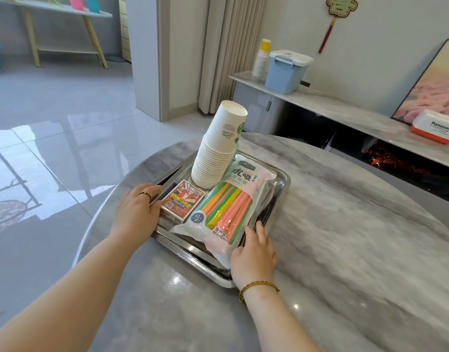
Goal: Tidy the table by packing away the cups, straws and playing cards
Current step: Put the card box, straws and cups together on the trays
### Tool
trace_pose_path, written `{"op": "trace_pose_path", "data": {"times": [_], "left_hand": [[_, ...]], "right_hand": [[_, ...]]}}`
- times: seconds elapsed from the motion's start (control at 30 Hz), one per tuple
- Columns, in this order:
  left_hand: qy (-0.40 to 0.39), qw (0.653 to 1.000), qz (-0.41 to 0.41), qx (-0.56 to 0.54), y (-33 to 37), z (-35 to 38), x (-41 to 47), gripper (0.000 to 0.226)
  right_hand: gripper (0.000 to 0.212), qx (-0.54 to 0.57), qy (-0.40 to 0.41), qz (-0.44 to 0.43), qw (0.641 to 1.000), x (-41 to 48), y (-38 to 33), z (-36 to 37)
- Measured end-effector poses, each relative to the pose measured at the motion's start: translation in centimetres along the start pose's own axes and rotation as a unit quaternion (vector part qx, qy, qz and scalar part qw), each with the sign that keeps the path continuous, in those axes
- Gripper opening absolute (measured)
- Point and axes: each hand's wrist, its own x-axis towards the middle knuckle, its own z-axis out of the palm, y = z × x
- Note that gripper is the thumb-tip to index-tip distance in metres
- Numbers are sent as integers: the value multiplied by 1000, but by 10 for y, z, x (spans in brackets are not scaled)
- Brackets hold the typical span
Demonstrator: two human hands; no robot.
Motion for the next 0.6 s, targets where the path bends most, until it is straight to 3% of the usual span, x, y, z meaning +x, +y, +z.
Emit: {"op": "trace_pose_path", "data": {"times": [0.07, 0.43, 0.6], "left_hand": [[9, 998, -22, 50, -6, -2, 1, 34], [-81, 993, -31, 75, -10, -7, 15, 40], [-71, 996, -52, 30, -7, -5, 19, 53]], "right_hand": [[52, 16, 1, -7, 1000, -1, 1, 0], [54, 99, 11, -45, 994, -1, 5, 4], [54, 127, 35, -46, 990, -1, 4, 7]]}}
